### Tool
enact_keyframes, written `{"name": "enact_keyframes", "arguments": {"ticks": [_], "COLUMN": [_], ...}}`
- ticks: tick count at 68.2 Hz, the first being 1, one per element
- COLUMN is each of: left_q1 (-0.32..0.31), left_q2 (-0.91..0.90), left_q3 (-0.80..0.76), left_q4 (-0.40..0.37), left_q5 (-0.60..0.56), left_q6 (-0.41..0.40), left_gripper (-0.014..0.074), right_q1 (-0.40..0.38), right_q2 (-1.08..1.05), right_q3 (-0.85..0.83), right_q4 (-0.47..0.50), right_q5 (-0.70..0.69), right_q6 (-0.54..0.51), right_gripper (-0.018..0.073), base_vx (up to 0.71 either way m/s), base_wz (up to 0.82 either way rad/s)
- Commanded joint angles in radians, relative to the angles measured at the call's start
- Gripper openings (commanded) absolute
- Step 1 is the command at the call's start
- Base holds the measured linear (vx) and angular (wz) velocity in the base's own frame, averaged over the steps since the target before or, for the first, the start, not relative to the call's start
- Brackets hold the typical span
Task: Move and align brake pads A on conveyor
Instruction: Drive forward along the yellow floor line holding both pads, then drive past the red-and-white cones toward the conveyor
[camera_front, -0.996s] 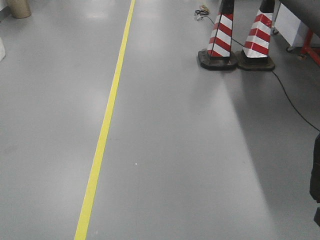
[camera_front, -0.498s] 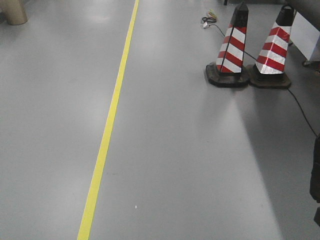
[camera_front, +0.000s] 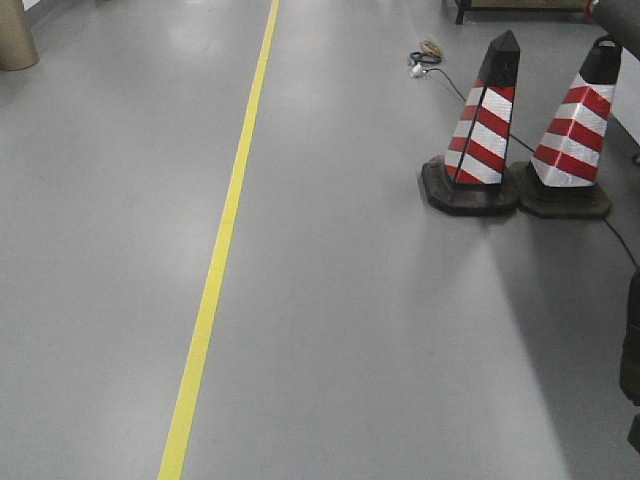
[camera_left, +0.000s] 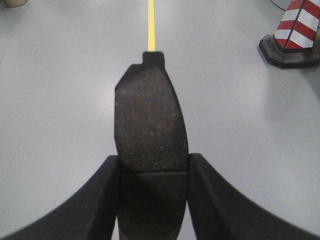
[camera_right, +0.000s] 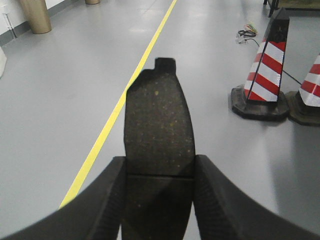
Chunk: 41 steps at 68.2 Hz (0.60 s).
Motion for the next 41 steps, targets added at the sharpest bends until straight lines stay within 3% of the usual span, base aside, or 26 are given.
{"name": "enact_keyframes", "arguments": {"ticks": [1,41], "left_q1": [-0.006,-0.006], "left_q2": [0.003,0.003], "left_q3": [-0.030,-0.030], "left_q4": [-0.010,-0.010], "left_q5": [-0.093,-0.093], "left_q6": [0.000,0.000], "left_gripper": [0.0066,0.0066], "right_q1": [-0.001,-0.001], "right_q2": [0.005,0.005], "right_q3": [-0.030,-0.030], "right_q4": [-0.003,-0.003], "right_q5": [-0.092,-0.092], "right_q6": [-0.001,-0.001], "right_gripper": [-0.0006,-0.0006], "base_vx": [0.67,0.63], "base_wz": [0.00,-0.01]}}
